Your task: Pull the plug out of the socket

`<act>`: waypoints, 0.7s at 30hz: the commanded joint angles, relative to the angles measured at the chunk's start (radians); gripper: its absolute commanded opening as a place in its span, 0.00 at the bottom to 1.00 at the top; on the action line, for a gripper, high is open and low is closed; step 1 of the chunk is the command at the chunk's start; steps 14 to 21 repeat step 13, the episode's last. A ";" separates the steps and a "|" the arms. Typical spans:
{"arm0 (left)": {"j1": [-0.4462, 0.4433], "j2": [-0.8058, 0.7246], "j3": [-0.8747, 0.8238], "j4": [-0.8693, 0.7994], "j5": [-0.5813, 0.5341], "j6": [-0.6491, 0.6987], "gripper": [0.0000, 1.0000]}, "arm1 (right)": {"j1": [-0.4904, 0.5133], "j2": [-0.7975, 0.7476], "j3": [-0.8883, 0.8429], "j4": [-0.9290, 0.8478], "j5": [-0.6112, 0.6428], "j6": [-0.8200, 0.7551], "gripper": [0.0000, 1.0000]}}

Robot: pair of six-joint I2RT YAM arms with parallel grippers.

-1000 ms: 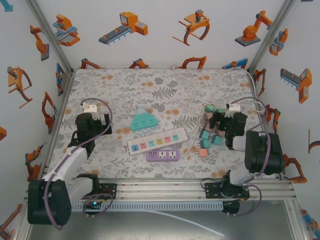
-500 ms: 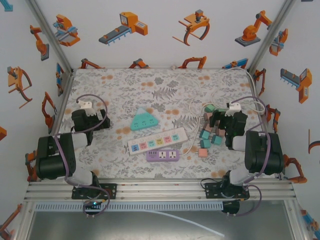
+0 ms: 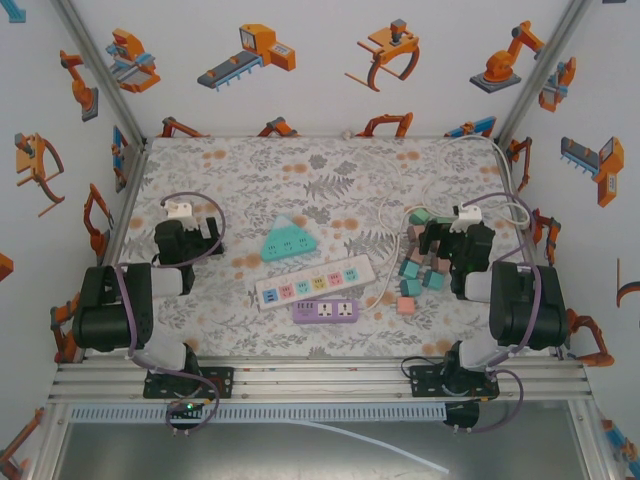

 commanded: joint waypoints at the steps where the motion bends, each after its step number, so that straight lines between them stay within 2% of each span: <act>1: -0.006 0.000 -0.011 0.075 -0.038 0.012 0.97 | 0.006 0.003 0.001 0.046 0.002 -0.016 0.99; 5: -0.006 -0.006 -0.004 0.050 -0.037 0.014 0.97 | 0.006 0.005 0.003 0.044 0.002 -0.017 0.99; 10: -0.006 -0.008 -0.002 0.041 -0.038 0.013 0.97 | 0.024 0.003 0.015 0.015 0.066 -0.013 0.99; 21: -0.006 -0.008 -0.002 0.042 -0.037 0.014 0.97 | 0.023 0.002 0.012 0.016 0.073 -0.012 0.99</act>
